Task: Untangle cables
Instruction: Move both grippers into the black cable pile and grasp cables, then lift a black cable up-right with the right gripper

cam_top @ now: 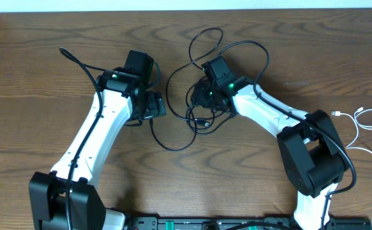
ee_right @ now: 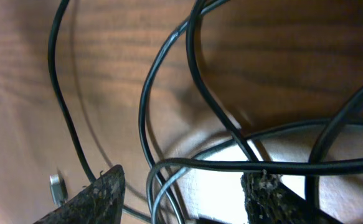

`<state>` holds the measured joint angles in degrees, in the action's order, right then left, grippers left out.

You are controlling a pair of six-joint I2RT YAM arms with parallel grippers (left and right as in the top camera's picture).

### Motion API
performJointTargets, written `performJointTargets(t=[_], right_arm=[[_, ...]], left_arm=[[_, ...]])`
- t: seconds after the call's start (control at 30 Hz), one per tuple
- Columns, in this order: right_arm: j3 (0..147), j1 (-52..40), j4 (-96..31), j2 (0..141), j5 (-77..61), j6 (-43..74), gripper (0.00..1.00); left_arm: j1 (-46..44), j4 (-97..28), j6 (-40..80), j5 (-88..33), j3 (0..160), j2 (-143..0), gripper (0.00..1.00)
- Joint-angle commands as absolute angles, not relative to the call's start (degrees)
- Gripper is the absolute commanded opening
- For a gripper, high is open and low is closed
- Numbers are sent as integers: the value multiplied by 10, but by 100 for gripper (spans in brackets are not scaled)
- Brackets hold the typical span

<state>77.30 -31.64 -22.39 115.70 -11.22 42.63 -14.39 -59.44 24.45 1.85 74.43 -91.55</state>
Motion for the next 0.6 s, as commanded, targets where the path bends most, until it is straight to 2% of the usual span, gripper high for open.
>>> performJointTargets(t=[0.0,0.1,0.17,0.3,0.4,0.57], right_arm=[[775,-320,-203,1191,-89,476,55],[775,-319,-167,1210,-89,480,53],[775,-319,-156,1213,-86,480,48],[775,-318,-137,1209,-79,480,32],[775,-318,-131,1195,-78,479,30],[775,-315,-111,1184,-78,475,35]], left_arm=[[-143,-597,248,26,741,-916,98],[-143,-597,248,26,741,-916,98],[-143,-597,248,26,741,-916,98],[-143,-597,248,26,741,-916,98],[-143,-597,248,26,741,-916,98],[-143,-597,248,26,741,-916,98]])
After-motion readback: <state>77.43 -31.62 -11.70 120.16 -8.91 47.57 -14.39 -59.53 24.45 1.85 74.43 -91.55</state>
